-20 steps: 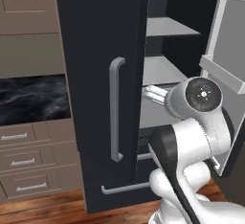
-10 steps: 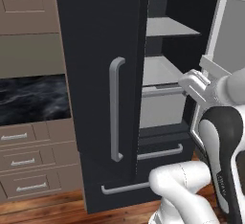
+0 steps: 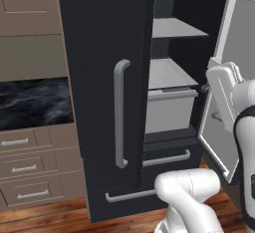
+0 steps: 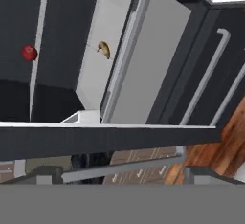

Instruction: Retrieve the pear and banana from the fridge and place them into the bowl on the dining table.

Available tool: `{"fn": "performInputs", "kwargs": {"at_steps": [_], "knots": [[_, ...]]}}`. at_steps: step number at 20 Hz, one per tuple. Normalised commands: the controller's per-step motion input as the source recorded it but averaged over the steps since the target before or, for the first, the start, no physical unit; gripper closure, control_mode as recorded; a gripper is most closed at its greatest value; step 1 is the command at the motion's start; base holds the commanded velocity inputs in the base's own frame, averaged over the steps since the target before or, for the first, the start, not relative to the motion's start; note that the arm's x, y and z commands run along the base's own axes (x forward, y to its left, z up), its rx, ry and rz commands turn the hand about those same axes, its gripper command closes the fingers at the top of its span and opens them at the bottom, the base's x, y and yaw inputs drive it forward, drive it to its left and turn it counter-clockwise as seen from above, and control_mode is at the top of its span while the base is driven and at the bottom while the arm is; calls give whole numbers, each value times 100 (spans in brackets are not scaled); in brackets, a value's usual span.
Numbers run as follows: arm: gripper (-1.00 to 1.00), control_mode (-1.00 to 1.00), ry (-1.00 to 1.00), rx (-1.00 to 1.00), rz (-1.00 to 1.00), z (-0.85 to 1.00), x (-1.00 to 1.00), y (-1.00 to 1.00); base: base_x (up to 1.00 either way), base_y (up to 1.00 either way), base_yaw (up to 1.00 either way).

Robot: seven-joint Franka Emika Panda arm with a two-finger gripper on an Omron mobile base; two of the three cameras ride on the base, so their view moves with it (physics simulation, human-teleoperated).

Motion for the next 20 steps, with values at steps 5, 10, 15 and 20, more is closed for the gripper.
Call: {"fn": "performInputs", "kwargs": {"at_steps": [5, 10, 15, 20], "knots": [[-100, -100, 0, 32, 0, 60, 24, 0, 0, 0, 0], [-100, -100, 3, 4, -4, 50, 27, 12, 0, 0, 0], [-100, -100, -6, -2, -2, 0, 33, 33, 0, 0, 0], [-100, -100, -11, 0, 0, -6, 36, 15, 0, 0, 0]]}}
